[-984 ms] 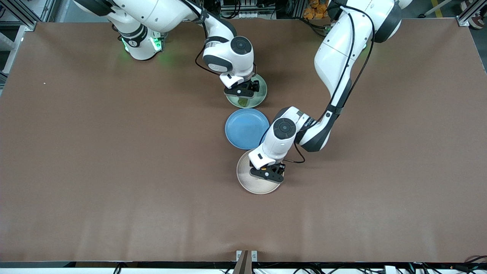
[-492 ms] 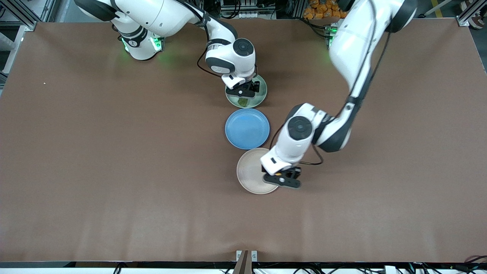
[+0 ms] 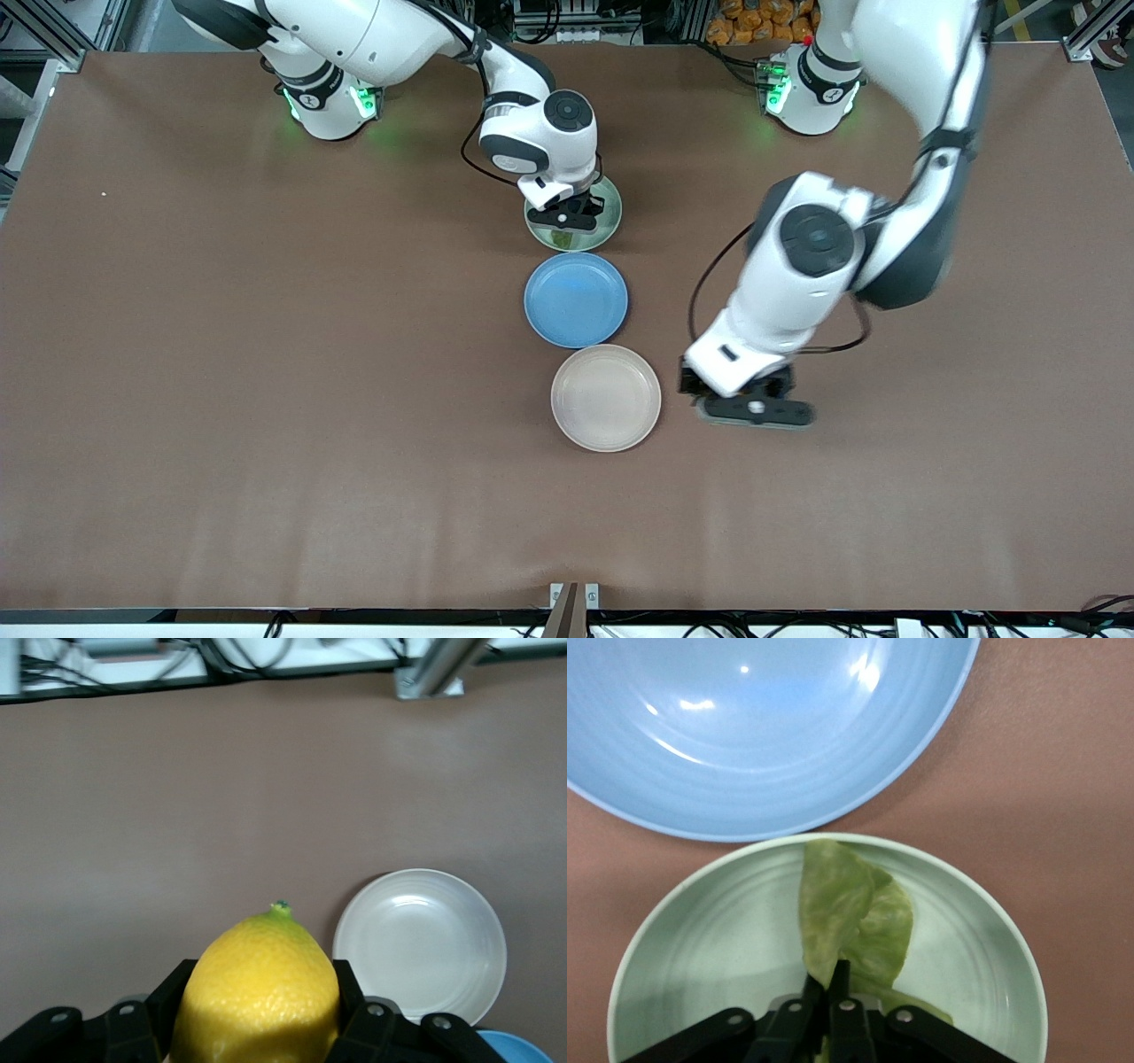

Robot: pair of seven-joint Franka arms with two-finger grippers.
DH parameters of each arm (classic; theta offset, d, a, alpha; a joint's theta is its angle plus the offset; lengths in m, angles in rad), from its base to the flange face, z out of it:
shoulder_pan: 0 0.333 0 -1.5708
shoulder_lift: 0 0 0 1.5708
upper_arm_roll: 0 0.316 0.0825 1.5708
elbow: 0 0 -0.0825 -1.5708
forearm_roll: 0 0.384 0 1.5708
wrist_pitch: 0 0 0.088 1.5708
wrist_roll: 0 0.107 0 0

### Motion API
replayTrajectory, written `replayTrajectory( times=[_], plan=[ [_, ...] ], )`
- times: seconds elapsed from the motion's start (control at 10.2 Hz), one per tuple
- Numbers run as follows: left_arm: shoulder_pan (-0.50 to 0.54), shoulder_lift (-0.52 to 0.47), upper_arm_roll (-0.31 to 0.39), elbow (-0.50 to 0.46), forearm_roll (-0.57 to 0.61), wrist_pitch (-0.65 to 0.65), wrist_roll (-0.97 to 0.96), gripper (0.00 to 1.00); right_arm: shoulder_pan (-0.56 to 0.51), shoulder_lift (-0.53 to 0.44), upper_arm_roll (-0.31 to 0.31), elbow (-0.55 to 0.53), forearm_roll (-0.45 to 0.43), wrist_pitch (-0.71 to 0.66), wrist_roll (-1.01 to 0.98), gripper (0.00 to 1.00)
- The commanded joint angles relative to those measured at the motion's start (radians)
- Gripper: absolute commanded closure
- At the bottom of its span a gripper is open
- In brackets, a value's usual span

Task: Pick lemon and lettuce from plates
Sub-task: 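Lift the lemon with the left gripper and carry it beside the plates, then lift the lettuce with the right gripper and carry it beside the plates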

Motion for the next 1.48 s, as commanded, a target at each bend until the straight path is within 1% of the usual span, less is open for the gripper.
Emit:
replayTrajectory(
  times=[0.0,0.1,0.2,0.3,0.39,0.49,0.69,0.79,0.89,0.98,1.08,1.18,1.38],
  plan=[
    [0.078,-0.103,-0.003,-0.036,-0.048,-0.120,0.084,1.00,-0.022,-0.004,0.012,0.027,-0.014,-0.036,0.013,1.00],
    [0.101,-0.119,0.006,-0.036,-0.033,-0.196,0.108,1.00,-0.031,-0.028,0.013,0.028,-0.008,-0.056,0.008,1.00],
    [0.152,-0.119,0.003,-0.035,-0.033,-0.220,0.113,1.00,-0.035,-0.059,0.013,0.025,0.016,-0.058,-0.018,1.00],
    [0.166,-0.116,0.006,-0.039,-0.031,-0.252,0.113,1.00,-0.053,-0.086,0.013,0.025,0.074,-0.066,-0.073,1.00],
    [0.196,-0.108,0.006,-0.048,-0.015,-0.286,0.119,1.00,-0.070,-0.125,0.013,0.025,0.151,-0.098,-0.154,1.00],
    [0.242,-0.104,0.000,-0.077,-0.012,-0.283,0.125,1.00,-0.091,-0.168,0.013,0.025,0.221,-0.148,-0.235,1.00],
    [0.267,-0.050,0.001,-0.119,-0.015,-0.217,0.124,1.00,-0.143,-0.257,0.012,0.024,0.355,-0.242,-0.381,1.00],
    [0.270,-0.029,0.006,-0.155,-0.010,-0.145,0.127,1.00,-0.172,-0.290,0.006,0.024,0.397,-0.288,-0.449,1.00],
    [0.314,-0.015,0.005,-0.210,0.022,-0.052,0.128,1.00,-0.208,-0.330,-0.008,0.024,0.446,-0.334,-0.525,1.00],
    [0.331,0.011,0.003,-0.228,0.030,-0.004,0.128,1.00,-0.226,-0.367,-0.049,0.024,0.481,-0.374,-0.602,1.00],
    [0.330,0.028,0.003,-0.228,0.028,0.013,0.127,1.00,-0.246,-0.402,-0.092,0.024,0.521,-0.411,-0.698,1.00],
    [0.319,0.043,0.003,-0.228,0.027,0.027,0.113,1.00,-0.274,-0.429,-0.131,0.025,0.535,-0.450,-0.786,1.00],
    [0.312,0.105,0.003,-0.229,0.027,0.099,0.108,1.00,-0.311,-0.467,-0.213,0.027,0.537,-0.486,-0.936,1.00]
  ],
)
